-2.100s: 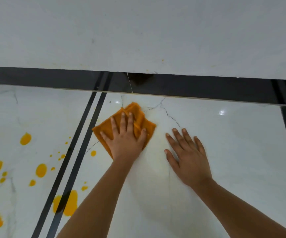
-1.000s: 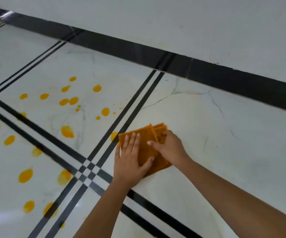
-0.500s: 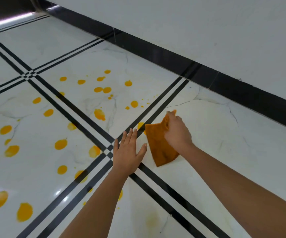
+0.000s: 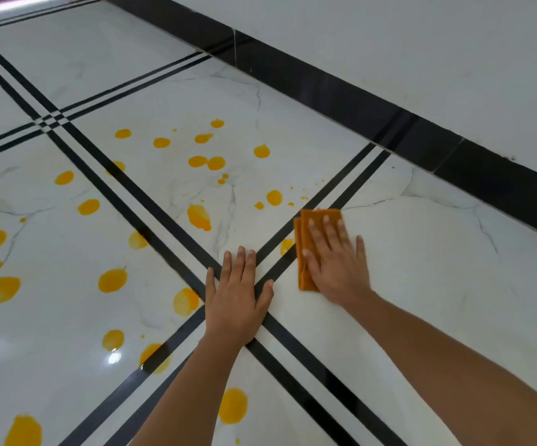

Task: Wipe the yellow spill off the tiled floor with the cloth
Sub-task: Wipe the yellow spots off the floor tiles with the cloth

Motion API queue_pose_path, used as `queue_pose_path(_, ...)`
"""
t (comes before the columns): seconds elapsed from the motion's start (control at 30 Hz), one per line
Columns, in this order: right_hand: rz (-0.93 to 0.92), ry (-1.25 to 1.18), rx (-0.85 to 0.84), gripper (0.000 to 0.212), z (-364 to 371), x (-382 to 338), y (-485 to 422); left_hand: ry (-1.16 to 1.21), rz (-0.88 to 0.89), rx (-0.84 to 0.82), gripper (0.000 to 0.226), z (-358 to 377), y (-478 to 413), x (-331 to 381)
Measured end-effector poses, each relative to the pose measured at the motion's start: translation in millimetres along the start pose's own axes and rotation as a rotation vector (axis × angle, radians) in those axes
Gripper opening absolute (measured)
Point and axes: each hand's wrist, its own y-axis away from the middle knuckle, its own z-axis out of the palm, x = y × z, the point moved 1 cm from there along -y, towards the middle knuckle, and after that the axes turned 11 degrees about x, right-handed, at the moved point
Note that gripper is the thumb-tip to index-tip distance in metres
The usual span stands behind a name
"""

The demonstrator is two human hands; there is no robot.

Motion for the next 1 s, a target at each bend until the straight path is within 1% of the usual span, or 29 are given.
queue_pose_path(0.07,0.098,0.000,-0.010,0.058,-1,-6,-40,-0.010,0.000,0.025,0.085,3,-12,-1)
queue_pose_path(0.1,0.062,0.008,0.006,0.057,1,-15,-52,-0.021,-0.013,0.039,0.085,5,-20,-2)
queue_pose_path(0.13,-0.049,0.010,0.042,0.056,4,-25,-52,-0.035,-0.026,0.053,0.085,5,-25,-5)
queue_pose_path(0.17,-0.215,0.005,0.064,0.056,8,-34,-43,-0.047,-0.037,0.072,0.085,4,-29,-9)
queue_pose_path(0.23,-0.561,0.003,0.037,0.053,13,-33,-25,-0.047,-0.064,0.097,0.084,3,-33,-18)
queue_pose_path(0.27,-0.678,0.004,-0.009,0.051,9,-27,-32,-0.041,-0.079,0.105,0.084,2,-35,-22)
queue_pose_path(0.3,-0.732,0.019,-0.039,0.051,7,-21,-48,-0.046,-0.085,0.107,0.085,1,-35,-25)
queue_pose_path(0.33,-0.720,0.050,-0.029,0.052,5,-18,-68,-0.062,-0.081,0.100,0.086,0,-34,-27)
queue_pose_path(0.37,-0.643,0.083,0.000,0.053,5,-15,-89,-0.080,-0.076,0.086,0.087,0,-33,-28)
queue_pose_path(0.47,-0.200,0.062,0.023,0.052,6,2,-130,-0.110,-0.057,0.069,0.092,-3,-41,-24)
queue_pose_path(0.53,0.013,0.061,0.026,0.053,6,8,-129,-0.121,-0.026,0.062,0.096,-1,-48,-17)
queue_pose_path(0.57,0.040,0.073,0.024,0.054,5,4,-126,-0.117,-0.031,0.066,0.098,0,-54,-12)
queue_pose_path(0.6,-0.009,0.066,0.034,0.055,5,-2,-120,-0.119,-0.039,0.065,0.101,3,-59,-7)
queue_pose_path(0.63,-0.152,0.036,0.057,0.056,5,-9,-114,-0.125,-0.045,0.063,0.103,6,-65,-3)
queue_pose_path(0.7,-0.541,0.000,0.039,0.056,6,-12,-107,-0.121,-0.041,0.074,0.102,10,-74,4)
queue_pose_path(0.73,-0.637,0.000,0.013,0.055,3,-3,-113,-0.111,-0.032,0.078,0.099,12,-80,8)
queue_pose_path(0.77,-0.611,0.017,-0.006,0.053,2,10,-124,-0.100,-0.028,0.079,0.096,13,-85,11)
queue_pose_path(0.8,-0.476,0.039,-0.003,0.052,1,27,-136,-0.083,-0.033,0.085,0.093,16,-92,17)
queue_pose_path(0.87,-0.082,0.063,0.015,0.053,0,51,-151,-0.035,-0.073,0.104,0.089,20,-104,27)
queue_pose_path(0.9,0.042,0.072,0.023,0.054,1,56,-154,-0.010,-0.092,0.111,0.088,24,-112,34)
queue_pose_path(0.93,0.080,0.074,0.038,0.054,2,52,-152,-0.001,-0.107,0.117,0.088,27,-116,39)
queue_pose_path(0.97,0.032,0.069,0.054,0.055,2,45,-147,-0.014,-0.110,0.129,0.087,30,-118,42)
queue_pose_path(1.0,-0.092,0.046,0.070,0.055,4,39,-141,-0.036,-0.110,0.147,0.086,33,-119,44)
